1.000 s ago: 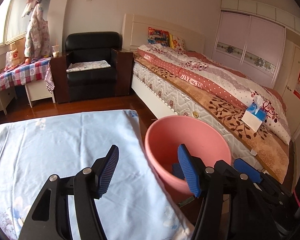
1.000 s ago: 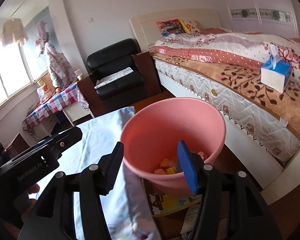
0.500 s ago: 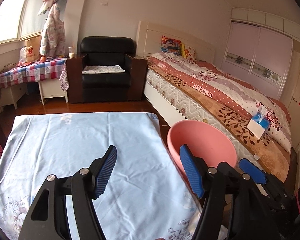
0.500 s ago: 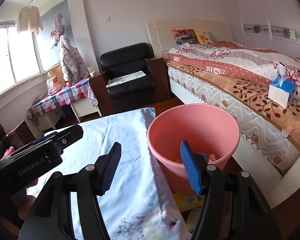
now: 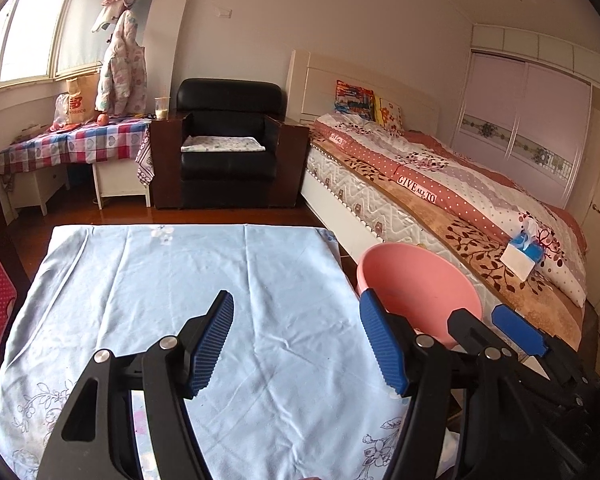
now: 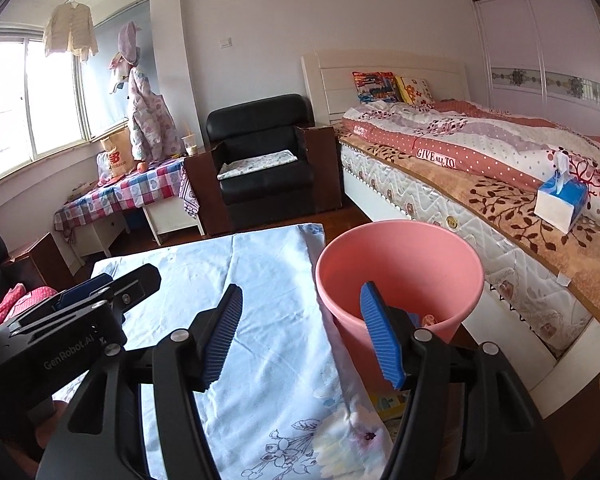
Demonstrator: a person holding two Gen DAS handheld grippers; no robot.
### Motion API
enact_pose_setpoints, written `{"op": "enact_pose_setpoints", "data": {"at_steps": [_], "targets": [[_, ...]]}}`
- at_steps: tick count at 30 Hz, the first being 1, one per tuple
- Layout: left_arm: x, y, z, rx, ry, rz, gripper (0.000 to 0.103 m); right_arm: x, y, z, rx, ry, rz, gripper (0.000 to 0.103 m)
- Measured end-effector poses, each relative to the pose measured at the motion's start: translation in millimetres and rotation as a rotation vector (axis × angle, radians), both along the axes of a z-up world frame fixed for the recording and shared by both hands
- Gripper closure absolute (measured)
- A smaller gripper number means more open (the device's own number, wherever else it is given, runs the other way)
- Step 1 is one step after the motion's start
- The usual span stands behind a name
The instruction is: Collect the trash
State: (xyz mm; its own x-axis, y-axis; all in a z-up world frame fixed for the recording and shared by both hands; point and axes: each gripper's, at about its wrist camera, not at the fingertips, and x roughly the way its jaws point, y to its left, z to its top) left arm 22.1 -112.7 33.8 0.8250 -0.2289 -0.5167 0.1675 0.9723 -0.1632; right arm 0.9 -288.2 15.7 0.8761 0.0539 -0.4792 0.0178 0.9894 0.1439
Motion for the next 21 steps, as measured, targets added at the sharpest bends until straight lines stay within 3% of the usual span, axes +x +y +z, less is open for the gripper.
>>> {"op": "enact_pose_setpoints", "data": {"at_steps": [21], "targets": [[-8.2, 3.0, 5.2, 0.004, -0.005, 0.005, 0.039, -7.9, 3.9, 7.7, -0.025, -0.010, -0.008, 0.041]]}}
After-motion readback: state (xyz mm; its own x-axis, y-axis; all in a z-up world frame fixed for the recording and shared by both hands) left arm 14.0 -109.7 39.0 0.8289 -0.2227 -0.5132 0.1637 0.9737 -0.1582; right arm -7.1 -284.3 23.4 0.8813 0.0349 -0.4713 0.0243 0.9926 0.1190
